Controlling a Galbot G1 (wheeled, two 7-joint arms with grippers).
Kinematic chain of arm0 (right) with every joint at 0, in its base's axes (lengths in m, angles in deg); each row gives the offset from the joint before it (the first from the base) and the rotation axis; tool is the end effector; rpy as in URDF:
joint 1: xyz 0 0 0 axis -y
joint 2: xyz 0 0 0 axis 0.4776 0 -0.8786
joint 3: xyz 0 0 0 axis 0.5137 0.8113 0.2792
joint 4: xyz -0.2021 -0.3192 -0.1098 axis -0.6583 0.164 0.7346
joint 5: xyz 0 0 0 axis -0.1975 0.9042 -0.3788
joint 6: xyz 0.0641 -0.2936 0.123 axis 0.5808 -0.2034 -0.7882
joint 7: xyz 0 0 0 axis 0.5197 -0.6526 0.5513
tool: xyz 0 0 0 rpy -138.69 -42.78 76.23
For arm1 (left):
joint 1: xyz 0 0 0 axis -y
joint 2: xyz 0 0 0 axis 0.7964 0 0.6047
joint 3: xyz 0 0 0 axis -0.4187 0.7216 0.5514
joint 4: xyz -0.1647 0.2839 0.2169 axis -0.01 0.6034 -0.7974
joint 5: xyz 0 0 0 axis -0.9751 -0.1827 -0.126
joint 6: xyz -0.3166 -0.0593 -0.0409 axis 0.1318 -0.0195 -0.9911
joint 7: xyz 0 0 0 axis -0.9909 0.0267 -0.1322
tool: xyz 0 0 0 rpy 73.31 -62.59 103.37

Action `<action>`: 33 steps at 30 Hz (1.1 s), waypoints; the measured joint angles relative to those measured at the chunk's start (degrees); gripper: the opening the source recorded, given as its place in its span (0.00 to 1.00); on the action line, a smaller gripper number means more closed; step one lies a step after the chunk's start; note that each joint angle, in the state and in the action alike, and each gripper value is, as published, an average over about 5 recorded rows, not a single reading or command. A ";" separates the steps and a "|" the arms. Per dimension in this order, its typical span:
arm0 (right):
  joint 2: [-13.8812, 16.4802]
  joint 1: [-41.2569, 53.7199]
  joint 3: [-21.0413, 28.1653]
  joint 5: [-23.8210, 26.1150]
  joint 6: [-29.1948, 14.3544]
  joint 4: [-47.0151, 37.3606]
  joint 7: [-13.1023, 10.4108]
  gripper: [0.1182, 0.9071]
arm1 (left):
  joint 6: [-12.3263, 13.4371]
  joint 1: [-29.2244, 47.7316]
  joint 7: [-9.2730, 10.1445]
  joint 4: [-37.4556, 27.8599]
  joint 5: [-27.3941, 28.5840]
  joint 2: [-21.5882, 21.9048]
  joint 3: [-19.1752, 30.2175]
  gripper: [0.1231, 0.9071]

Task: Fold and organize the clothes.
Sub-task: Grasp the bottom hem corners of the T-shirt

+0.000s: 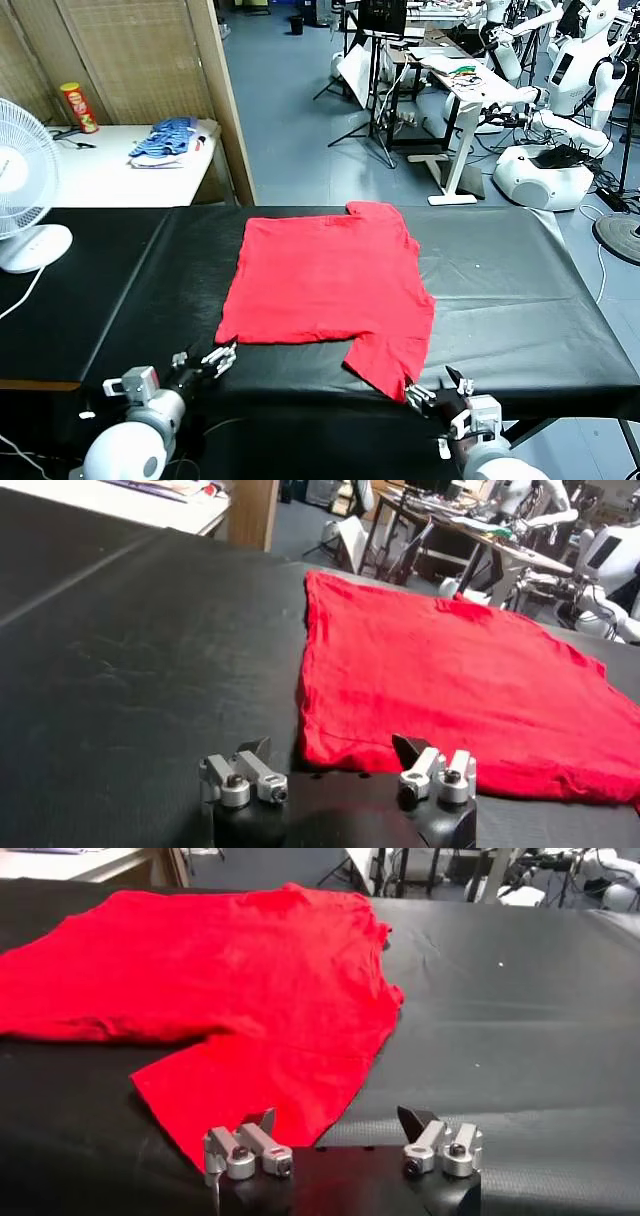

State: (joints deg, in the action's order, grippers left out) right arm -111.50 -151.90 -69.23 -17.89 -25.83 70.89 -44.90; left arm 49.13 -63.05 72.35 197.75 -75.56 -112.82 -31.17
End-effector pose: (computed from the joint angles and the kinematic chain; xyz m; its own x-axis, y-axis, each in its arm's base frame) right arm 0.1066 -0.0275 -0.2948 -0.8251 -0.0415 0.5635 -0.0826 0.9954 -0.0476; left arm 0.1605 0.0917 -0.3154 -0.8786 0.1433 0.4555 0.0390 0.9723 -0.2306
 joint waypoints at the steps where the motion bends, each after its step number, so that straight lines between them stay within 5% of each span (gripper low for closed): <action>1: -0.07 0.02 0.09 0.21 -0.04 -0.11 0.00 0.86 | -0.08 0.11 -0.23 -0.15 0.45 -0.02 0.05 0.86; 6: -0.84 0.11 1.11 2.05 -0.41 -1.07 0.08 0.80 | -0.29 1.16 -0.99 -1.69 2.50 -0.26 0.48 0.86; 11: -1.58 0.19 2.19 3.11 -0.93 -2.07 0.09 0.52 | -0.78 2.39 -0.81 -3.50 2.23 -0.46 0.75 0.81; 17: -1.65 -0.09 2.14 3.32 -1.29 -2.09 -0.24 0.12 | -1.06 2.44 -0.80 -4.29 2.06 -0.64 0.69 0.43; 20: -1.49 -0.73 1.52 3.21 -1.15 -1.36 -1.04 0.01 | -1.21 2.13 -0.80 -4.17 2.01 -0.89 0.67 0.22; 25: -1.54 -2.87 0.16 2.94 -0.31 1.73 -2.58 0.01 | -1.78 1.06 -0.43 -2.86 1.00 -1.26 0.61 0.01; 33: -0.76 -6.55 -3.34 -0.60 -2.17 7.29 -2.70 0.01 | -3.23 -2.57 1.34 2.24 0.42 -0.59 -0.55 0.00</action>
State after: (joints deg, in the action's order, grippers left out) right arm -112.26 -158.46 -72.57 -18.48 -28.00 78.19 -47.59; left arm 45.90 -65.62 73.69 199.99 -75.15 -113.41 -31.72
